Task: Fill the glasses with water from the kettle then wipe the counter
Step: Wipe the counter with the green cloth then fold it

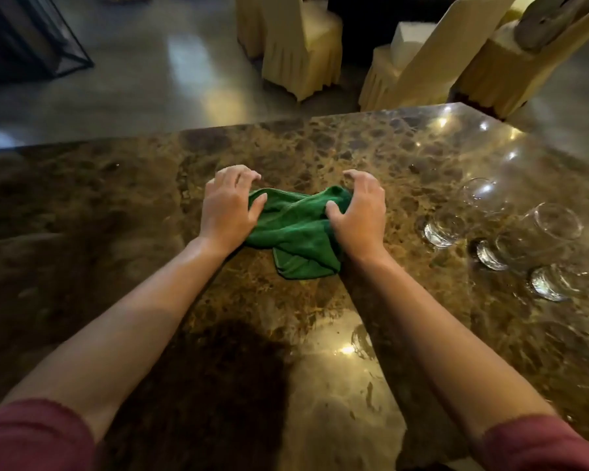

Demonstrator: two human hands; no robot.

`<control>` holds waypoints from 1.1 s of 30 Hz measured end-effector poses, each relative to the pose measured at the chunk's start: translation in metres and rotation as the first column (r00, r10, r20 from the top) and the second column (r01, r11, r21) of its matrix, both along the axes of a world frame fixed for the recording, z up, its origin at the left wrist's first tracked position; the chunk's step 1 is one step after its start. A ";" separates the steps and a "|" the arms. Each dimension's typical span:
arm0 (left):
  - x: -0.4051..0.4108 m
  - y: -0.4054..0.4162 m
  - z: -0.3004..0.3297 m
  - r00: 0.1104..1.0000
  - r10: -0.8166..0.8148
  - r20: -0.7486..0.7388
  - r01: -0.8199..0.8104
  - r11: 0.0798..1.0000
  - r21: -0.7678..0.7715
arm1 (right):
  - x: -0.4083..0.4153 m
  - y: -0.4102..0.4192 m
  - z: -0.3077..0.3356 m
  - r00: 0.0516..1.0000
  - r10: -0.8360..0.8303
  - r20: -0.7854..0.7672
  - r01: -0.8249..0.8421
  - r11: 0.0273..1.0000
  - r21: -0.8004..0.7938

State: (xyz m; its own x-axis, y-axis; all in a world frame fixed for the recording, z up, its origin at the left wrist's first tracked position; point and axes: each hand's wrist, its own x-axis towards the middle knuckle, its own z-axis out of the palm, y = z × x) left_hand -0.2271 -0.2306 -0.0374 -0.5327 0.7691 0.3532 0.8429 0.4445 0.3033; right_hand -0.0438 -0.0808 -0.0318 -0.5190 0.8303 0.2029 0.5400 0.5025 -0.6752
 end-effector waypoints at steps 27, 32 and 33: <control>0.044 -0.035 0.001 0.940 -0.341 -0.019 0.327 0.916 -0.233 | 0.051 -0.029 -0.012 0.856 0.263 0.444 -0.331 0.940 0.080; 0.042 -0.025 0.028 0.914 -0.386 -0.122 0.354 0.908 -0.223 | 0.042 -0.039 -0.005 0.838 0.212 0.503 -0.317 0.939 0.132; 0.040 -0.025 0.034 0.918 -0.371 -0.136 0.343 0.920 -0.190 | 0.039 -0.044 -0.002 0.849 0.167 0.501 -0.286 0.943 0.170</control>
State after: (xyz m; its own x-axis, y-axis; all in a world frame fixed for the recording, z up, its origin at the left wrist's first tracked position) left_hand -0.1867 -0.2555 -0.0029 -0.1559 0.9503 0.2696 0.9863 0.1347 0.0954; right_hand -0.0044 -0.1249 -0.0340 -0.7686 0.6375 0.0535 0.6143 0.7588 -0.2166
